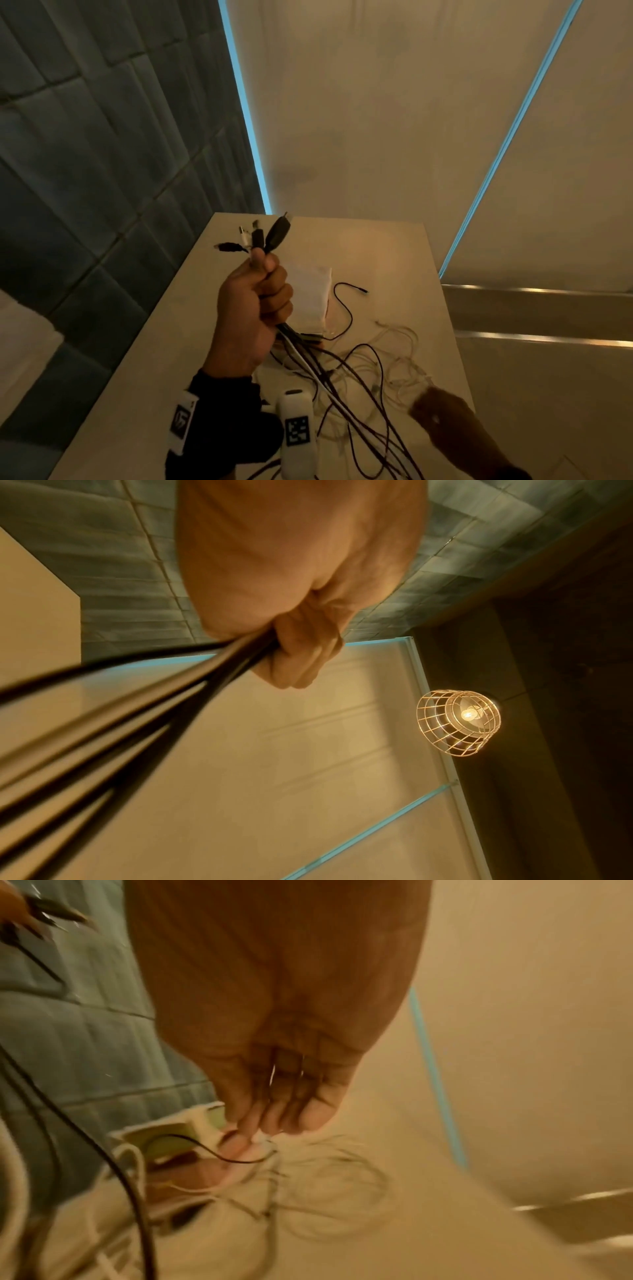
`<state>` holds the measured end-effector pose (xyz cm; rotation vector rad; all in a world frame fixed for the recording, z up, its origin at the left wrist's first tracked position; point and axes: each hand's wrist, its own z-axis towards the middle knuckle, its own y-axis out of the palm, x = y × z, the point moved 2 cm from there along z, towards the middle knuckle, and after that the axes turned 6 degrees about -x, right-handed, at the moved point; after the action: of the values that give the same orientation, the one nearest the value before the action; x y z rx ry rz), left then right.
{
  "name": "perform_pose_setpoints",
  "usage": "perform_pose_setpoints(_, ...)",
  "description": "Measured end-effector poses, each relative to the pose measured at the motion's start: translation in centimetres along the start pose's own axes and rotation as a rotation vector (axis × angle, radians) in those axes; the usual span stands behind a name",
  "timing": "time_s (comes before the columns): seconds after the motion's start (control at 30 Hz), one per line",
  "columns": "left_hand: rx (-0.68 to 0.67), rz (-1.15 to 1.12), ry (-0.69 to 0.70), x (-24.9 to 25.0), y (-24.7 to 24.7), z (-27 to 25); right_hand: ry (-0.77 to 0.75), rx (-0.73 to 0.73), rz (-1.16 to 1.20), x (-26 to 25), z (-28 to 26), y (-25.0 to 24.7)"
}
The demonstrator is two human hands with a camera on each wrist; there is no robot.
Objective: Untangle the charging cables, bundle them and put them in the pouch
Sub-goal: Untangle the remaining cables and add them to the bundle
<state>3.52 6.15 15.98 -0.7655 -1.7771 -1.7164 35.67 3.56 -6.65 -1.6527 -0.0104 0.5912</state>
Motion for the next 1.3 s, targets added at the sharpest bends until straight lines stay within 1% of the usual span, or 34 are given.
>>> perform_pose_setpoints(0.03, 0.001, 0.001, -0.008, -0.1, 0.0, 0.1, -0.053, -0.053, 0.095, -2.5, 2.5, 0.1)
perform_pose_setpoints(0.07, 0.0, 0.0, -0.019, -0.2, 0.0, 0.2, -0.072, -0.118, 0.148, -4.9, 5.1, 0.0)
perform_pose_setpoints(0.1, 0.001, 0.003, -0.031, -0.3, 0.0, 0.3, -0.109, -0.187, 0.13, -5.9, 6.7, 0.4)
perform_pose_setpoints(0.17, 0.004, 0.02, -0.054, -0.6, -0.1, 0.4, -0.077, -0.35, -0.035, -6.0, 9.3, 1.8)
perform_pose_setpoints(0.2, 0.004, 0.031, -0.064, -0.9, -0.2, 0.4, -0.063, -0.472, -0.161, -6.2, 9.7, 2.5)
perform_pose_setpoints(0.23, 0.004, 0.043, -0.071, -1.2, -0.2, 0.3, -0.043, -0.555, -0.251, -5.7, 9.8, 3.2)
perform_pose_setpoints(0.27, 0.005, 0.053, -0.075, -1.5, -0.3, 0.3, -0.037, -0.593, -0.295, -5.8, 10.1, 3.6)
perform_pose_setpoints(0.33, 0.012, 0.072, -0.08, -1.9, -0.7, 0.4, -0.03, -0.6, -0.341, -5.9, 10.6, 4.5)
perform_pose_setpoints(0.43, 0.021, 0.084, -0.089, -2.2, -1.2, 0.5, -0.053, -0.62, -0.334, -5.4, 10.7, 5.9)
perform_pose_setpoints(0.5, 0.027, 0.093, -0.088, -2.1, -1.4, 0.5, -0.084, -0.587, -0.337, -5.1, 10.5, 6.3)
perform_pose_setpoints(0.6, 0.044, 0.131, -0.084, -2.3, -1.7, 0.7, -0.152, -0.496, -0.356, -4.8, 10.5, 6.0)
perform_pose_setpoints(0.7, 0.089, 0.195, -0.073, -2.9, -2.2, 0.8, -0.19, -0.314, -0.167, -5.8, 10.7, 4.4)
perform_pose_setpoints(0.77, 0.129, 0.249, -0.073, -3.6, -2.5, 0.9, -0.16, -0.127, 0.075, -7.0, 11.3, 2.9)
perform_pose_setpoints(0.83, 0.154, 0.308, -0.085, -4.4, -2.5, 0.9, -0.066, 0.014, 0.517, -8.7, 11.8, 0.4)
perform_pose_setpoints(0.9, 0.156, 0.384, -0.109, -5.2, -2.4, 1.0, -0.026, 0.077, 0.956, -10.8, 11.9, -2.7)
perform_pose_setpoints(0.97, 0.164, 0.499, -0.136, -6.2, -2.2, 1.3, -0.057, 0.09, 1.254, -13.1, 11.7, -5.9)
perform_pose_setpoints(1.0, 0.161, 0.538, -0.149, -6.7, -2.0, 1.4, -0.088, 0.086, 1.344, -14.1, 11.5, -7.1)
perform_pose_setpoints(1.07, 0.131, 0.58, -0.163, -7.6, -1.6, 1.4, -0.16, 0.083, 1.44, -15.7, 11.2, -8.8)
perform_pose_setpoints(1.13, 0.085, 0.597, -0.131, -8.0, -1.1, 1.2, -0.195, 0.086, 1.478, -16.7, 10.9, -9.7)
perform_pose_setpoints(1.2, 0.085, 0.607, -0.094, -8.1, -0.9, 1.2, -0.18, 0.062, 1.476, -17.1, 10.5, -10.0)
perform_pose_setpoints(1.3, 0.115, 0.572, -0.003, -7.4, -0.5, 1.1, -0.195, -0.04, 1.401, -16.8, 9.7, -9.5)
